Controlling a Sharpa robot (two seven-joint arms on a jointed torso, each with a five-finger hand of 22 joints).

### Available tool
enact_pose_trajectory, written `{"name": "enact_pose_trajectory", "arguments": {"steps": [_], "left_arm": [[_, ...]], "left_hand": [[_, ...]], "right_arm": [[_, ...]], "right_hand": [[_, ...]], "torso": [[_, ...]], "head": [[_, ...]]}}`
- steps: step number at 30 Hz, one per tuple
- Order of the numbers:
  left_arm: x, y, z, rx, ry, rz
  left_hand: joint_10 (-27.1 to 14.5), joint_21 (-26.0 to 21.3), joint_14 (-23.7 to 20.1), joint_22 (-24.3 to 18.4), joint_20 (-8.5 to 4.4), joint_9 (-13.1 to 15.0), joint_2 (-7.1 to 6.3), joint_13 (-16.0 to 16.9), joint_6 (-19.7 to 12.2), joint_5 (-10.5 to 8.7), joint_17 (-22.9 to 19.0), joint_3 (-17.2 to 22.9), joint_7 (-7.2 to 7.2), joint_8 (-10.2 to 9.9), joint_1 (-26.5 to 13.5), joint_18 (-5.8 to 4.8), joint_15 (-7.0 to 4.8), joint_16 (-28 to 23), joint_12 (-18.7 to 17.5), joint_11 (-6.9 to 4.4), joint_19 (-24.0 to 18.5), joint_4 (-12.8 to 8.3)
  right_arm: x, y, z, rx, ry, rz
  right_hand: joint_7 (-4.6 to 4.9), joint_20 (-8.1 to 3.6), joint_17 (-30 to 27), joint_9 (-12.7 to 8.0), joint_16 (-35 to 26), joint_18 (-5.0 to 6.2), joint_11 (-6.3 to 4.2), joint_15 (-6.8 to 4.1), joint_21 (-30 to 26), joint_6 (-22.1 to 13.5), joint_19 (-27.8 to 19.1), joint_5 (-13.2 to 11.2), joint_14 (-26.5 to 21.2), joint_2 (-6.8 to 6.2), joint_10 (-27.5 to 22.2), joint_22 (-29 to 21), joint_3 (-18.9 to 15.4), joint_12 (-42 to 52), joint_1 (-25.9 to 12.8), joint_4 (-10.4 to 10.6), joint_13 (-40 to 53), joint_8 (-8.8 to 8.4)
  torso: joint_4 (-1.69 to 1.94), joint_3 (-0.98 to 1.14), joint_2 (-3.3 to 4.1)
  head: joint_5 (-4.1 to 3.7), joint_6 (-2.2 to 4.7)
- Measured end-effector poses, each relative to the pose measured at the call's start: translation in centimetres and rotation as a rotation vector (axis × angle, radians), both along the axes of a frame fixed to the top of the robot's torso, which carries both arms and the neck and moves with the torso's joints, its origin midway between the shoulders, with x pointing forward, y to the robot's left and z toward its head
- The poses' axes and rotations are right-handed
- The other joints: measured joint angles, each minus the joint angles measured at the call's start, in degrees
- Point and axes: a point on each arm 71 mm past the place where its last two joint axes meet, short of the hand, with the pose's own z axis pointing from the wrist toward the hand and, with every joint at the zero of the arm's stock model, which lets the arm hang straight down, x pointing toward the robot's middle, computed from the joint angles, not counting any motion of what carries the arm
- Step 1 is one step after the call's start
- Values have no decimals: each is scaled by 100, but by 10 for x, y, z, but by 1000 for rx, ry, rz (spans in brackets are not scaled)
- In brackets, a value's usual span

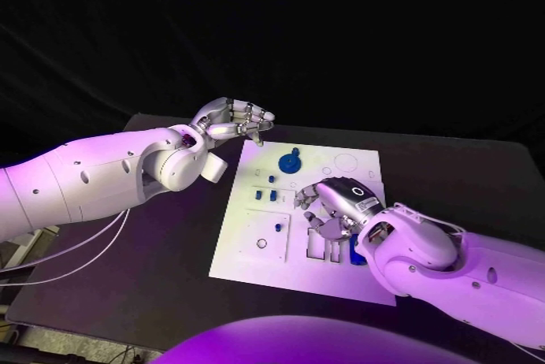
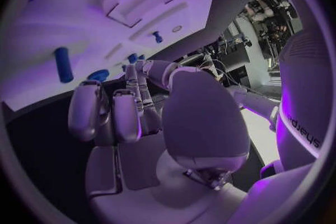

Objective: Assemble the parts on the task board

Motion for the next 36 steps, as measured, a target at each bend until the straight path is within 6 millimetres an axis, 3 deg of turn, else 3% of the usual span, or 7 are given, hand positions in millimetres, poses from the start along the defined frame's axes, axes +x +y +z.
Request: {"name": "enact_pose_trajectory", "arguments": {"steps": [4,7,12,14,22,30,36], "left_arm": [[0,0,0,0,0,1],[0,1,0,1,0,2],[0,1,0,1,0,2],[0,1,0,1,0,2],[0,1,0,1,1,1],[0,0,0,0,1,0],[0,1,0,1,2,0]], "left_hand": [[0,0,0,0,0,0,0,0,0,0,0,0,0,0,0,0,0,0,0,0,0,0],[0,0,0,0,0,0,0,0,0,0,0,0,0,0,0,0,0,0,0,0,0,0],[0,0,0,0,0,0,0,0,0,0,0,0,0,0,0,0,0,0,0,0,0,0],[0,0,0,1,0,0,0,0,0,0,0,0,0,0,0,0,0,0,0,0,0,0],[0,0,0,-4,0,0,0,0,0,0,0,0,0,0,0,0,0,0,0,0,0,0],[0,0,0,-4,0,0,0,0,0,0,0,0,0,0,0,0,0,0,0,0,0,0],[1,0,0,-4,0,0,0,0,0,0,0,0,0,0,0,0,0,0,0,0,0,0]], "right_arm": [[14,-22,16,-17,-32,-45],[25,-41,26,-42,-45,-83],[38,-58,30,-95,-33,-119],[43,-62,29,-121,-21,-128],[50,-69,22,-186,26,-135],[51,-62,15,-212,68,-117],[49,-57,8,-211,97,-101]], "right_hand": [[7,4,-8,-6,0,0,25,7,-40,-7,-5,0,1,-79,-84,5,0,-34,-9,0,-31,-32],[26,93,-58,-25,-9,0,83,78,-270,-50,-99,0,5,-124,-327,5,23,-139,-15,-25,-120,-93],[-71,166,-257,-96,-153,0,171,156,-654,-261,-271,0,-12,-199,-724,4,-157,-232,18,-118,-293,-285],[-96,172,-283,-120,-156,84,196,164,-684,-298,-277,0,-20,-198,-766,4,-215,-232,17,-118,-325,-331],[-85,172,-285,-143,-156,88,197,164,-711,-324,-277,-1,-20,-133,-766,4,-231,-205,82,-102,-352,-353],[111,158,-373,-159,-191,88,118,164,-711,-128,-262,0,-20,-82,-534,3,-149,-59,38,-20,-409,-353],[114,140,-400,-159,-213,88,112,164,-682,-70,-245,-1,-20,-60,-414,3,-103,-45,16,26,-416,-329]], "torso": [[-3,-1,-4],[-7,-3,-5],[-7,-1,-4],[-4,1,-2],[4,7,12],[4,3,9],[12,3,10]], "head": [[-54,31],[-90,56],[-136,90],[-154,99],[-196,98],[-205,91],[-208,86]]}}
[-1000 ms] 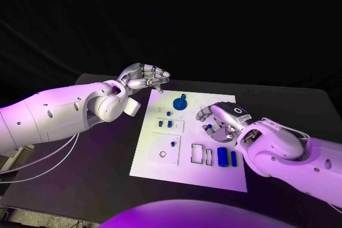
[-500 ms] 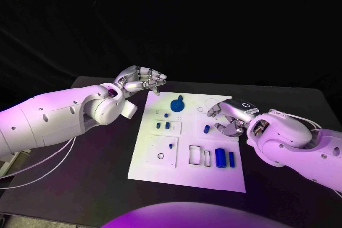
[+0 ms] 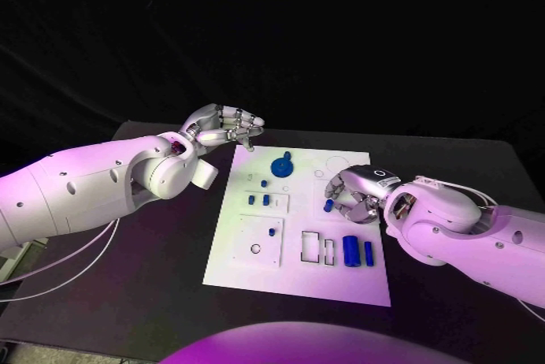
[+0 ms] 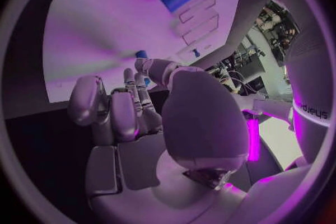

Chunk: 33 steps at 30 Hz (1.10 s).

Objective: Assemble the parts on the task board

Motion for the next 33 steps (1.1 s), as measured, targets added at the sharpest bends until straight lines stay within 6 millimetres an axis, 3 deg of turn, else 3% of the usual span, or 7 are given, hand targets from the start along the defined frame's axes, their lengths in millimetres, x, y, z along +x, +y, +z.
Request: {"name": "enact_pose_trajectory", "arguments": {"steps": [14,23,28,33], "left_arm": [[0,1,0,1,0,1],[0,1,0,1,0,2],[0,1,0,1,0,2],[0,1,0,1,0,2]], "left_hand": [[0,0,0,1,0,0,0,0,0,0,0,0,0,0,0,0,0,0,22,0,0,0],[0,0,0,1,0,0,0,0,0,0,0,0,0,0,0,0,0,0,22,0,0,0],[0,0,0,1,0,0,0,0,0,0,0,0,0,0,0,0,0,0,22,0,0,0],[0,0,0,1,0,0,0,0,0,0,0,0,0,0,0,0,0,0,21,0,0,0]], "right_arm": [[-2,6,-1,18,15,18],[-3,8,-2,20,17,21],[-1,8,-2,22,13,18],[0,9,-3,25,6,13]], "right_hand": [[-42,-21,-5,-44,0,-1,2,0,21,-43,21,0,0,-23,-2,-1,25,0,-23,-25,-15,-24],[-44,-50,66,-34,24,0,-58,-65,204,84,114,0,22,-23,289,-1,135,47,-23,7,0,-20],[-43,-82,160,30,96,0,-90,-73,369,351,187,-1,13,7,544,-1,135,116,-54,7,10,156],[-107,-132,210,96,142,0,-131,-147,446,578,237,-5,22,26,747,-2,135,200,-70,7,50,299]], "torso": [[-3,-7,0],[-7,-4,-2],[-7,-4,-2],[-6,-2,1]], "head": [[10,-20],[19,-24],[20,-25],[20,-36]]}}
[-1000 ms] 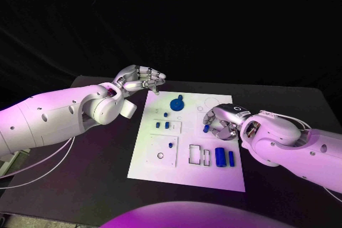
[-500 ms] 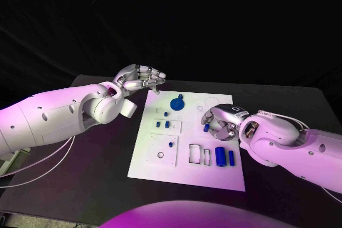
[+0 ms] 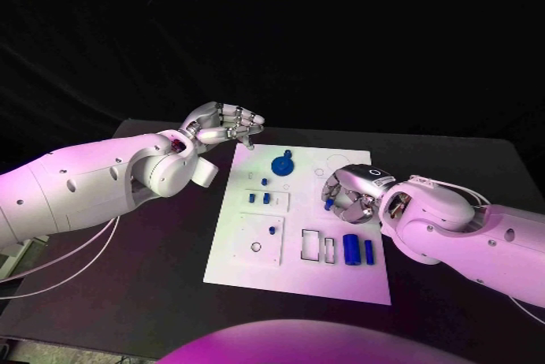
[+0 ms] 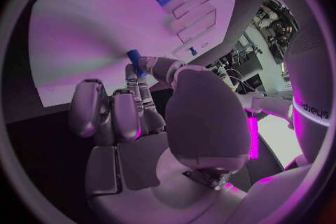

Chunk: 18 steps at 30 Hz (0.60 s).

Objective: Assemble the parts on the task board

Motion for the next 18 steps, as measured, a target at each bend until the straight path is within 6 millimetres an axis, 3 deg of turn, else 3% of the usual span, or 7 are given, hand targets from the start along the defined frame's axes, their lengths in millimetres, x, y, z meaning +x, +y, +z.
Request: {"name": "enact_pose_trajectory", "arguments": {"steps": [6,13,14,18], "left_arm": [[0,0,0,0,0,0],[0,0,0,1,1,0],[0,1,0,1,1,1],[0,1,0,1,1,1]], "left_hand": [[0,0,0,-5,21,0,23,5,0,0,-5,-16,0,0,23,0,0,0,0,0,21,-16],[0,0,0,-5,21,0,23,5,0,0,-5,-16,0,0,23,0,0,0,0,0,21,-16],[0,0,0,-5,21,0,23,5,0,0,-5,-16,0,0,23,0,0,0,0,0,21,-16],[0,0,0,-5,21,0,23,5,0,0,-5,-16,0,0,23,-1,0,0,0,0,21,-16]], "right_arm": [[0,2,-1,3,-12,-6],[-1,3,-2,2,-27,-14],[-1,3,-2,2,-29,-15],[-1,3,-2,2,-37,-20]], "right_hand": [[-39,-20,11,34,5,1,7,1,1,98,20,-1,-1,69,14,0,-41,24,-5,-39,51,101],[-80,-20,17,77,5,0,-62,-40,24,203,20,-11,-1,102,101,-1,-90,24,-21,-37,50,220],[-99,-21,23,77,27,0,-81,-40,24,225,20,-11,-1,170,120,-1,-275,24,-146,138,50,237],[-105,-42,44,77,27,0,-143,-40,57,231,41,-23,-1,200,183,-1,-438,44,-250,291,78,237]], "torso": [[-2,1,0],[-2,1,0],[-2,1,0],[-4,2,-1]], "head": [[2,-8],[-1,-24],[-1,-24],[-1,-25]]}}
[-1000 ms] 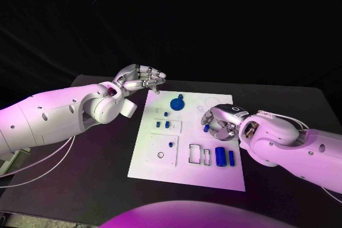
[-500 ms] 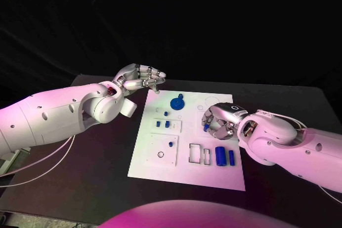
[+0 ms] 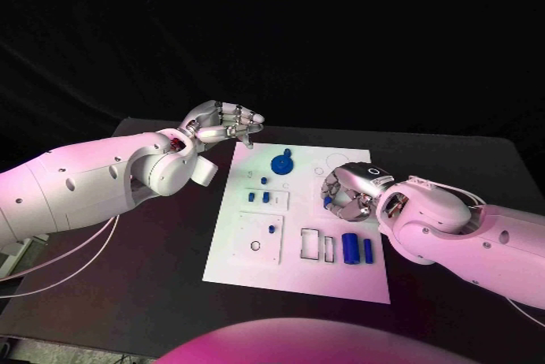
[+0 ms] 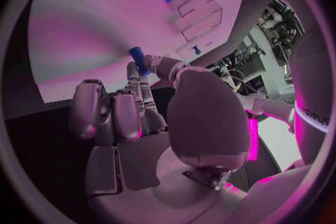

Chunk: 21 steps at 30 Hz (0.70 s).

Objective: Assemble the parts on the task board

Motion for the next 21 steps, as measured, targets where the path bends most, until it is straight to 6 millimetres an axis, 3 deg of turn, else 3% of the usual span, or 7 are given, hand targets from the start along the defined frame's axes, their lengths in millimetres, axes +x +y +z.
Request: {"name": "enact_pose_trajectory", "arguments": {"steps": [21], "left_arm": [[0,0,0,1,1,0]], "left_hand": [[-22,0,0,1,0,0,0,-1,0,0,1,0,0,0,0,0,0,0,22,21,0,0]], "right_arm": [[-8,1,22,96,-66,-5]], "right_hand": [[-28,-41,21,0,22,0,-19,-41,73,-22,40,16,0,14,21,0,-78,0,-29,48,2,0]], "torso": [[3,-8,-11]], "head": [[-15,38]]}}
